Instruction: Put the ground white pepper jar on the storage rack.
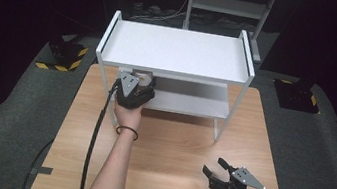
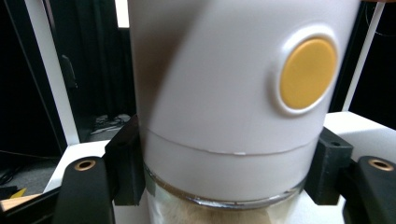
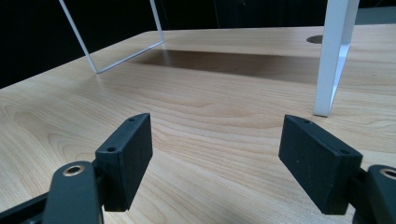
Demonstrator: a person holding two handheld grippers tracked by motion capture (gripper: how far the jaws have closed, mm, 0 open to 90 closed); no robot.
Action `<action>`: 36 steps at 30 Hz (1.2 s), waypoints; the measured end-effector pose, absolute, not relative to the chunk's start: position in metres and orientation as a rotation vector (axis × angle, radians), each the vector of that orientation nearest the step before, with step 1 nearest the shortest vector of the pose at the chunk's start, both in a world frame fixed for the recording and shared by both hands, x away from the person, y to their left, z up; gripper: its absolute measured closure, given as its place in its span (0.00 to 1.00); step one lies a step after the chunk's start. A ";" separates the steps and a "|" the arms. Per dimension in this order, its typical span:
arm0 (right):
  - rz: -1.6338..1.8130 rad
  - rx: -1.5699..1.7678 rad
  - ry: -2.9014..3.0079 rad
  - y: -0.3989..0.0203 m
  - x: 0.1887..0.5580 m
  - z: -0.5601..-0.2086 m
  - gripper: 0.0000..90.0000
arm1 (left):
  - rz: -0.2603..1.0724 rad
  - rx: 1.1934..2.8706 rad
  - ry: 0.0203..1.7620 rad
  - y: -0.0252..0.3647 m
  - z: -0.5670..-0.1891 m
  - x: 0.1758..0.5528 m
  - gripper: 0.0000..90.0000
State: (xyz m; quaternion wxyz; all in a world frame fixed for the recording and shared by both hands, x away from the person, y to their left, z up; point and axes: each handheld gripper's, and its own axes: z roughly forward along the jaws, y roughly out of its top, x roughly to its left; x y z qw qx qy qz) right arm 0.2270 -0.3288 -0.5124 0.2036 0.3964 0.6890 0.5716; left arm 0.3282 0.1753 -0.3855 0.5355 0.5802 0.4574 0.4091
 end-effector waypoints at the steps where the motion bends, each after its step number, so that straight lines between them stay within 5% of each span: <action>1: 1.595 1.106 1.922 -0.329 0.227 -0.512 0.29 | 0.974 1.382 1.089 0.175 -0.385 0.328 0.34; 18: 1.600 1.112 1.917 -0.329 0.227 -0.513 0.28 | 0.944 1.355 1.097 0.177 -0.384 0.325 0.24; 36: 1.599 1.104 1.928 -0.330 0.228 -0.513 0.28 | 0.961 1.467 1.084 0.194 -0.388 0.283 0.25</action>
